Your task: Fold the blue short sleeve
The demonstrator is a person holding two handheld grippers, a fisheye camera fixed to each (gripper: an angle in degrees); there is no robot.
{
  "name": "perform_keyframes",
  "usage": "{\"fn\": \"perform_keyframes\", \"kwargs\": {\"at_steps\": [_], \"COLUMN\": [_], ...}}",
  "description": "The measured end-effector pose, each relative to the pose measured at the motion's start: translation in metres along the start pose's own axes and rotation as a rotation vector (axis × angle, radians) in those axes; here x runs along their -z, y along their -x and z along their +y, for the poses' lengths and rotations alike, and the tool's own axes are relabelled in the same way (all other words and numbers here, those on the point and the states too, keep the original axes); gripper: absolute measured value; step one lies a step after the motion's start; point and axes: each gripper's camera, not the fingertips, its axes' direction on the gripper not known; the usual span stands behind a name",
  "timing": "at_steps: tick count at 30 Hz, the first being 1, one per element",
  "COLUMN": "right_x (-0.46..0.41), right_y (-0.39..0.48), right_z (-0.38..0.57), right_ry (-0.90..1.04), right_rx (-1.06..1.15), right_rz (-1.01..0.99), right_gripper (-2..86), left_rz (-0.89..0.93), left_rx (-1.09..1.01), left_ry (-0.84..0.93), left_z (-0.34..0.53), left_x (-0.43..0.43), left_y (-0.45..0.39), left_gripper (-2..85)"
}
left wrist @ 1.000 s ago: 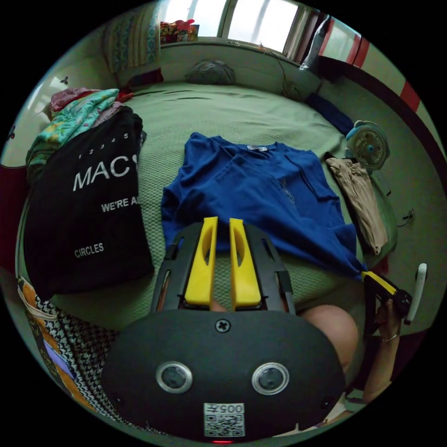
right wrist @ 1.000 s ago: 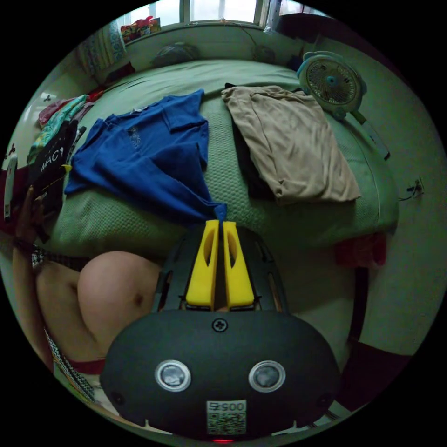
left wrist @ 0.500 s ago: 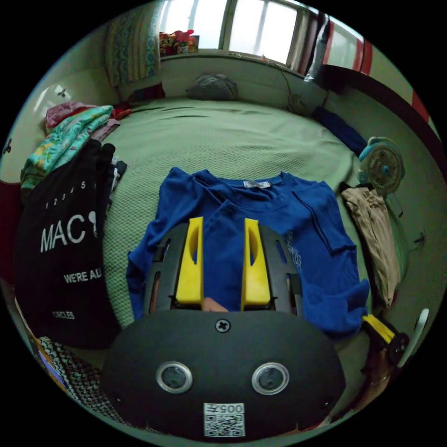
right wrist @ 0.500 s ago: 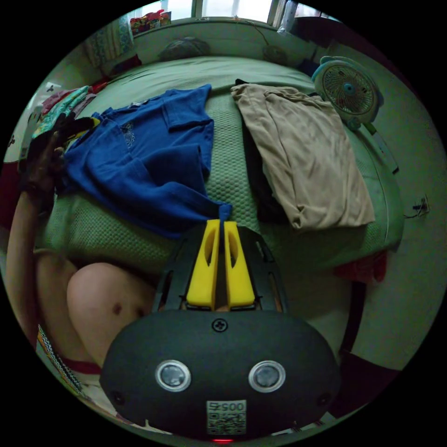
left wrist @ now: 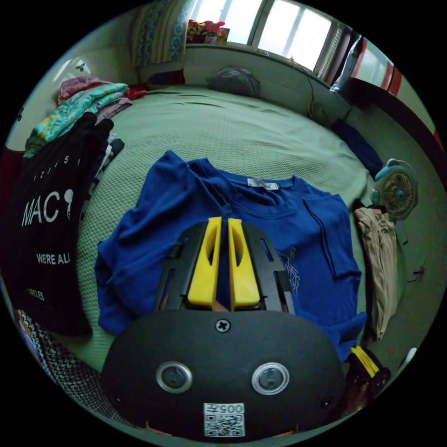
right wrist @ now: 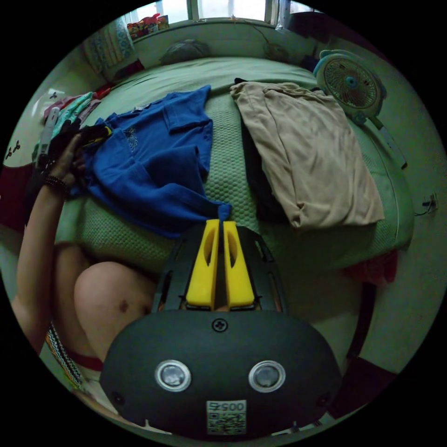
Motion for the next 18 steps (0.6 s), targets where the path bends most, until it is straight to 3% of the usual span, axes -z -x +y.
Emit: {"fn": "perform_keyframes", "kwargs": {"at_steps": [5, 18], "right_x": [0.013, 0.074], "right_y": [-0.016, -0.034], "right_z": [0.016, 0.075], "right_ry": [-0.020, -0.104], "right_rx": [-0.023, -0.039], "right_rz": [-0.032, -0.086], "right_gripper": [-1.6, -1.6], "left_rz": [0.021, 0.049], "left_rx": [-0.014, -0.194], "left_ry": [-0.116, -0.029], "left_z": [0.042, 0.178], "left_x": [0.068, 0.231], "left_y": [0.021, 0.119], "left_gripper": [2.5, 1.7]}}
